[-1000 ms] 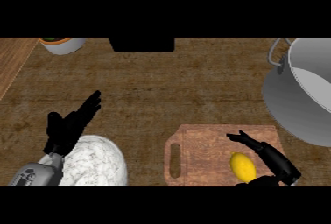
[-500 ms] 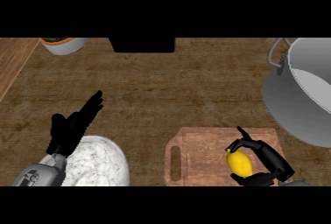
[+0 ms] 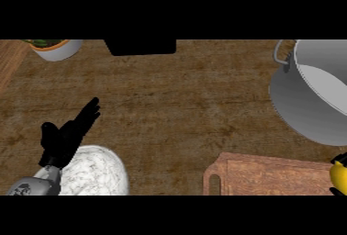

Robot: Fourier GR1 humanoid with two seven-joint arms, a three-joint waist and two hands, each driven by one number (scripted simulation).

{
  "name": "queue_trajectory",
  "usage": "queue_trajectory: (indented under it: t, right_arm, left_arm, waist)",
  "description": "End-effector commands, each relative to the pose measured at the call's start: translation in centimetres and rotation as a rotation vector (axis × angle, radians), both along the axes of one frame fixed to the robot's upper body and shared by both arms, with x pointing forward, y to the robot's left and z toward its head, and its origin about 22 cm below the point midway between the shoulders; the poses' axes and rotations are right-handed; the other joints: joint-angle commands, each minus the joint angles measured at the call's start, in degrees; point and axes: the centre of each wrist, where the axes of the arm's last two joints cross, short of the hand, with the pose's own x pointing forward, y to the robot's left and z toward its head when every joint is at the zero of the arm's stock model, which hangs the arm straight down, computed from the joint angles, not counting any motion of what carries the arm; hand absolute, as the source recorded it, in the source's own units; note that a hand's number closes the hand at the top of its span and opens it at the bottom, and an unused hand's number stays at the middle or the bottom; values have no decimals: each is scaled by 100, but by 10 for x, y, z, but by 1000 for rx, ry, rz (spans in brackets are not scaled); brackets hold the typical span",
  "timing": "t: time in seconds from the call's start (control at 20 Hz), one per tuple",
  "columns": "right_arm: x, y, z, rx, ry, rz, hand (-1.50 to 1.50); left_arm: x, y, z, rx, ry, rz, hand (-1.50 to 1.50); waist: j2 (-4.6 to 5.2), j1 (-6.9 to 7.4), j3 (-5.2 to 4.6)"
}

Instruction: Pick the lemon from the cutting board and place it in the pot

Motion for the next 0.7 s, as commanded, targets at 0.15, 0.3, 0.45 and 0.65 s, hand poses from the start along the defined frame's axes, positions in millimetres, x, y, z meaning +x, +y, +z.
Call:
queue_trajectory:
  t: [0.15, 0.3, 0.45, 0.65]
  right_arm:
    - [-48, -95, 49, -35, -153, -260, 150]
    - [-64, -113, 61, -74, -153, -294, 150]
    - [-71, -121, 66, -158, -169, -307, 150]
    - [-71, -127, 76, -269, -206, -308, 150]
  left_arm:
    - [-3, -29, -21, -65, 66, -38, 0]
    - [-4, -32, -22, -62, 74, -55, 0]
    - [-6, -34, -21, -80, 65, -60, 0]
    - [-1, -30, -14, -46, 77, -67, 0]
  waist:
    - [119, 109, -41]
    - [89, 205, -51]
    - [72, 248, -58]
    - [57, 259, -66]
